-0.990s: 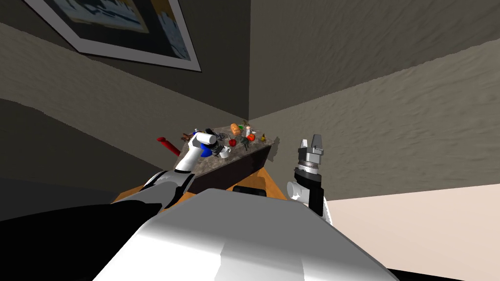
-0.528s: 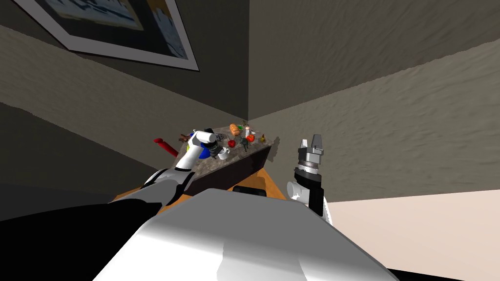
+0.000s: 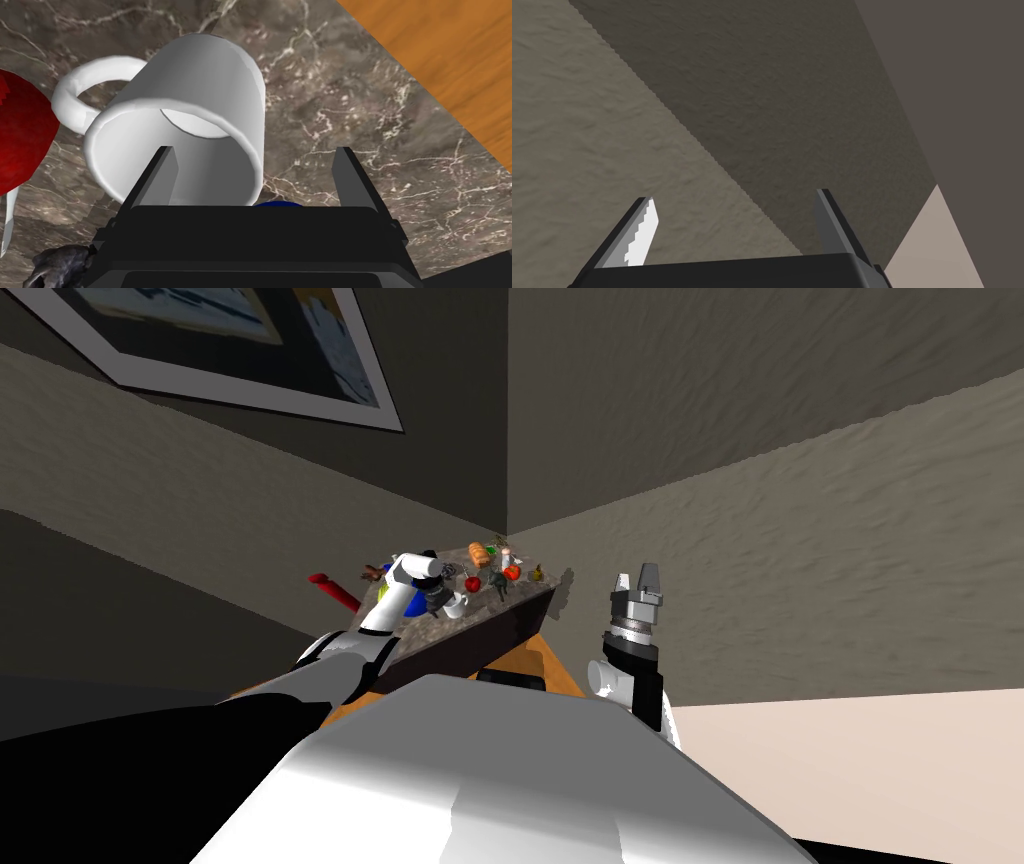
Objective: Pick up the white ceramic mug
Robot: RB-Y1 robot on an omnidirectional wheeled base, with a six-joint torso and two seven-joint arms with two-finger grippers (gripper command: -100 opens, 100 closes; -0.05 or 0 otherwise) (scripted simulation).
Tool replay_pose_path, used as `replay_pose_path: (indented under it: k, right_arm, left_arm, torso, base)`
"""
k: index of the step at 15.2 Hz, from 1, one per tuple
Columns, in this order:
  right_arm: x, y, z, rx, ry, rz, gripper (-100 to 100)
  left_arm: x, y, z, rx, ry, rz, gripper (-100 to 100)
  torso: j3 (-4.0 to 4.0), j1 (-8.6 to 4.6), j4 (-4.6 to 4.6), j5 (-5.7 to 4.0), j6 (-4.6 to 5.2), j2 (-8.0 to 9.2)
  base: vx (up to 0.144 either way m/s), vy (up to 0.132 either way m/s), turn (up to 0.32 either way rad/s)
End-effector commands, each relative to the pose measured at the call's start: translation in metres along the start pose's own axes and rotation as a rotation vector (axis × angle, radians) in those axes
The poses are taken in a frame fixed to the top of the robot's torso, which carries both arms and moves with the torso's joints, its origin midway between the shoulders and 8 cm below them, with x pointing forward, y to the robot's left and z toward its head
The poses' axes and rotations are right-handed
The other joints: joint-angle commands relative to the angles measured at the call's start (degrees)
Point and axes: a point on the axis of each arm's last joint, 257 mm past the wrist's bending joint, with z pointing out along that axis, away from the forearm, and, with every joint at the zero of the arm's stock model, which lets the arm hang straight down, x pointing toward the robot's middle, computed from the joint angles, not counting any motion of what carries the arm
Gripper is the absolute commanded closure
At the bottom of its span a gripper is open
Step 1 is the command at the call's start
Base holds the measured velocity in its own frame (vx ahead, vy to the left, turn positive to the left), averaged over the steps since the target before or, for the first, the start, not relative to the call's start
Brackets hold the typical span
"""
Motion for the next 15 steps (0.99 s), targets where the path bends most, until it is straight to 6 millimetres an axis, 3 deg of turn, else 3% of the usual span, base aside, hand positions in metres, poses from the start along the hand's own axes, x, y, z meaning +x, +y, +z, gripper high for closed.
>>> replay_pose_path:
  k: [1,5,6,7,11,14,15]
  right_arm:
    - [0.0,0.0,0.0,0.0,0.0,0.0,0]
    - [0.0,0.0,0.0,0.0,0.0,0.0,0]
    - [0.0,0.0,0.0,0.0,0.0,0.0,0]
    - [0.0,0.0,0.0,0.0,0.0,0.0,0]
    - [0.0,0.0,0.0,0.0,0.0,0.0,0]
    - [0.0,0.0,0.0,0.0,0.0,0.0,0]
    - [0.0,0.0,0.0,0.0,0.0,0.0,0]
  left_arm:
    - [0.0,0.0,0.0,0.0,0.0,0.0,-100]
    - [0.001,0.0,0.021,-0.003,0.001,-0.009,-100]
    - [0.0,0.0,0.015,-0.007,0.002,-0.007,-100]
    - [-0.001,0.0,0.016,-0.005,0.001,-0.007,100]
    - [-0.001,0.001,0.016,-0.007,0.0,-0.007,100]
    - [0.0,0.001,0.0,-0.006,0.001,0.0,100]
    - [0.001,0.001,0.006,-0.005,0.001,-0.001,100]
  torso:
    - [0.0,0.0,0.0,0.0,0.0,0.0]
    - [0.1,0.06,0.03,0.02,0.0,0.18]
    - [0.11,0.08,0.04,0.02,0.0,0.2]
    - [0.11,0.07,0.04,0.02,0.0,0.19]
    - [0.08,0.06,0.04,0.05,0.0,0.12]
    - [0.09,0.02,0.09,0.02,-0.01,0.1]
    - [0.09,-0.01,0.11,0.02,0.0,0.08]
  base:
    - [0.017,-0.002,-0.002]
    - [-0.015,0.011,-0.032]
    - [-0.011,0.012,-0.013]
    - [0.0,0.0,0.0]
    - [0.0,0.0,0.0]
    - [0.017,-0.012,0.043]
    - [0.016,-0.01,0.016]
